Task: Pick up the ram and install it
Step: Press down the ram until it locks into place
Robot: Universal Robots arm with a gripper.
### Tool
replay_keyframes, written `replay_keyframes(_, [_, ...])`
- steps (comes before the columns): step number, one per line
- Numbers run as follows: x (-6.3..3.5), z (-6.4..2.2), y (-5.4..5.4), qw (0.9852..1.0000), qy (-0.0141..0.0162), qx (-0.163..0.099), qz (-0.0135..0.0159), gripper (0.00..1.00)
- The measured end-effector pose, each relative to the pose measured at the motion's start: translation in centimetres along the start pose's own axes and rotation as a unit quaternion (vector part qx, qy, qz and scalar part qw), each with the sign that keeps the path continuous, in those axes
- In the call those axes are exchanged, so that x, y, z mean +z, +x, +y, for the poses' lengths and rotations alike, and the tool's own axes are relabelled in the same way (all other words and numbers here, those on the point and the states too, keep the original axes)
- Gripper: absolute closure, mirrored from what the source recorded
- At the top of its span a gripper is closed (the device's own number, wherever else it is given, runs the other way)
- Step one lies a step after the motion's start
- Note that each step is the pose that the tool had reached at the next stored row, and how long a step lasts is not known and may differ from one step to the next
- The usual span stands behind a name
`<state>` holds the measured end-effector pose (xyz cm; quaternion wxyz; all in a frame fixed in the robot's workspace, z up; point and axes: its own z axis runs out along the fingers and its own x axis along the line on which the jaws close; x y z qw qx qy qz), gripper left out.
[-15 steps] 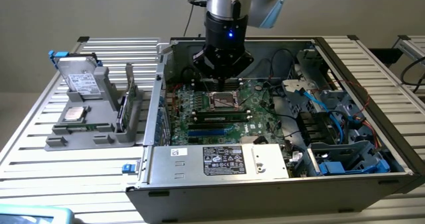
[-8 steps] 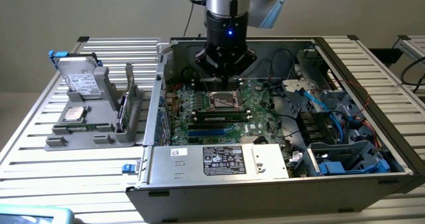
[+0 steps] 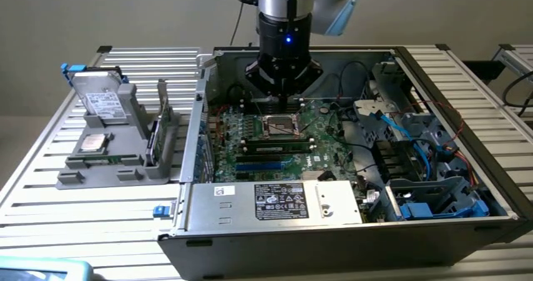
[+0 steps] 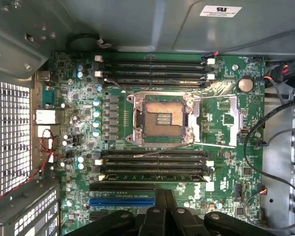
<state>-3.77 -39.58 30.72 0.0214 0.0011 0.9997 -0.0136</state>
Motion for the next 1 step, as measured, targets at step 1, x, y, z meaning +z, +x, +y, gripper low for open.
replay_keyframes(1, [0.00, 0.00, 0.00, 1.0000, 0.0000, 0.000, 0.0000, 0.89])
